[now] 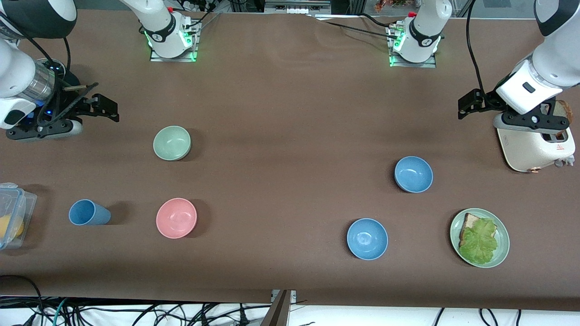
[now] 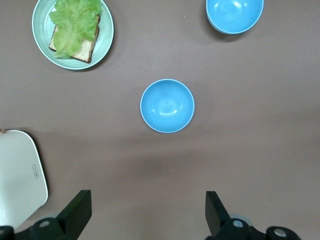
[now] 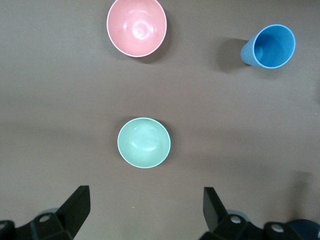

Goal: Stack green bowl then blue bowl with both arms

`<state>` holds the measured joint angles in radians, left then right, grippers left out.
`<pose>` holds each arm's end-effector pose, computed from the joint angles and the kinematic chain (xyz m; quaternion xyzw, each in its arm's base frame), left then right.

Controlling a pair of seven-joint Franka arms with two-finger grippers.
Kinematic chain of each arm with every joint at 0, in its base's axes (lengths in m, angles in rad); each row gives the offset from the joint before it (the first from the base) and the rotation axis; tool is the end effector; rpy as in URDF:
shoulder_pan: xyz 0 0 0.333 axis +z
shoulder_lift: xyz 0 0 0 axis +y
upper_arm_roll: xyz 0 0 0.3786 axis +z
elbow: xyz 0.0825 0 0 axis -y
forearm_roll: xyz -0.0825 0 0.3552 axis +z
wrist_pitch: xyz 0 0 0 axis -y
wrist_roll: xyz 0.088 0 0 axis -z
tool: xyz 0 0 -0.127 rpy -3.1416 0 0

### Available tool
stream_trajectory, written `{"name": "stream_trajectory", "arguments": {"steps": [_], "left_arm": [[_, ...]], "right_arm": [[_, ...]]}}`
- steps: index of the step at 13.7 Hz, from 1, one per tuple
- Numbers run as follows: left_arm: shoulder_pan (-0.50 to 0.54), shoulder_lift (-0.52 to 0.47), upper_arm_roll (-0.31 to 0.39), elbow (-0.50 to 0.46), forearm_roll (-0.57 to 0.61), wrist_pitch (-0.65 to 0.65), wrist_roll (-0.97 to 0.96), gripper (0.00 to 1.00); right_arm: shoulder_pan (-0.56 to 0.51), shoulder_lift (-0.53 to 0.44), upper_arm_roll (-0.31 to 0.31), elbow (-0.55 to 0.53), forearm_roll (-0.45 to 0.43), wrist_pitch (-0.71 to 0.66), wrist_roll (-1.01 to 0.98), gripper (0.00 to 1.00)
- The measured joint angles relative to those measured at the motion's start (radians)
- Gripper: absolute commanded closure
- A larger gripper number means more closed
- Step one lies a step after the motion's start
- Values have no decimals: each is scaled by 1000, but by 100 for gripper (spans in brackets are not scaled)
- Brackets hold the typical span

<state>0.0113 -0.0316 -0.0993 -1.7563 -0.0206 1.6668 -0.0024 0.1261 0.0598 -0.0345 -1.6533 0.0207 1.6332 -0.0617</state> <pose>0.5124 -0.0485 0.6091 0.9987 -0.0414 -0.0294 0.0073 0.5433 0.0530 0.6037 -0.9963 -0.0754 0.0401 0.0087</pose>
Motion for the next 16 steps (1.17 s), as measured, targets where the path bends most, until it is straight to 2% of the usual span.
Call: {"name": "stream_trajectory", "arguments": {"steps": [16], "left_arm": [[0, 0, 0, 0, 0, 0, 0, 0]], "right_arm": [[-4, 0, 1, 6, -10, -18, 0, 0]]}}
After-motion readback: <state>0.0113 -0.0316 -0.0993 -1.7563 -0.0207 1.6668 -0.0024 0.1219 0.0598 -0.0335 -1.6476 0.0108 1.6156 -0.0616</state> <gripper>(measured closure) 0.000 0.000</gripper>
